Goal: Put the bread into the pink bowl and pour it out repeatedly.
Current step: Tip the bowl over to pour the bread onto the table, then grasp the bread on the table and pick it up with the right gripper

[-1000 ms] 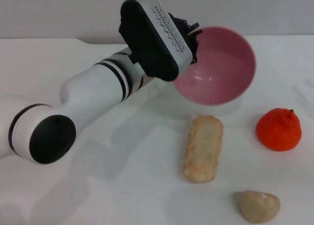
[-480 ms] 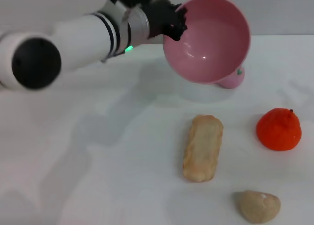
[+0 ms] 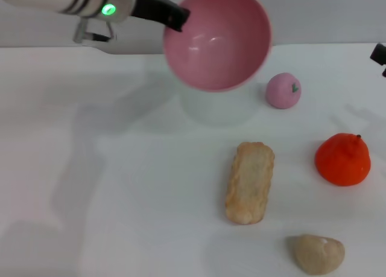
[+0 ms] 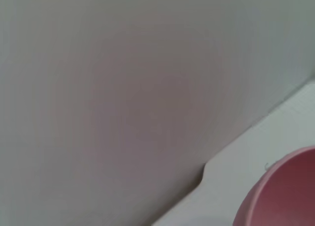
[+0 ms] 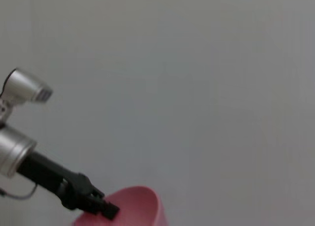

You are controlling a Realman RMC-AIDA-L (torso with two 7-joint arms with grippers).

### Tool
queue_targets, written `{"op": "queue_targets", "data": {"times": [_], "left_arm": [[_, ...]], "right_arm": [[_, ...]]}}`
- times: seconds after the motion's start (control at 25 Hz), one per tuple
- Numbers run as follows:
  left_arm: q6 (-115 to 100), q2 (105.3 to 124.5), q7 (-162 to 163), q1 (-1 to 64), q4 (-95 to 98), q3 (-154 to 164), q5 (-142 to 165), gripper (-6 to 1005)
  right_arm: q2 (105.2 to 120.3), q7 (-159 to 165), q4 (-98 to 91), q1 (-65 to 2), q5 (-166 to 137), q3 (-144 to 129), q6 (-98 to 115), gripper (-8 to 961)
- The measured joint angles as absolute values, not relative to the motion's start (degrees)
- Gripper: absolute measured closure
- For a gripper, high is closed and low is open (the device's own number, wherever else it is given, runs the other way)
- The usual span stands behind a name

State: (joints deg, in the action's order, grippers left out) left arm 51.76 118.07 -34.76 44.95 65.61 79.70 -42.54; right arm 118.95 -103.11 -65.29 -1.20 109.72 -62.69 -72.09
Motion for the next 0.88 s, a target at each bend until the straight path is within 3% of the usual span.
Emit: {"op": "queue_targets", "data": {"times": [0.32,0.88], "left_arm": [[76.99,117.96,-35.17,51.59,67.04,69.14,-26.74,940],[89.56,117.96,-36.63,50.46,67.52,68.68,-24.91,939]], "right_arm": [[118.91,-101.03,-67.78,-2.67,102.79,-64.06,-71.59,484],[118.80,-71.94,-85.27,-13.62,62.96,-70.16,-72.54,483]]}}
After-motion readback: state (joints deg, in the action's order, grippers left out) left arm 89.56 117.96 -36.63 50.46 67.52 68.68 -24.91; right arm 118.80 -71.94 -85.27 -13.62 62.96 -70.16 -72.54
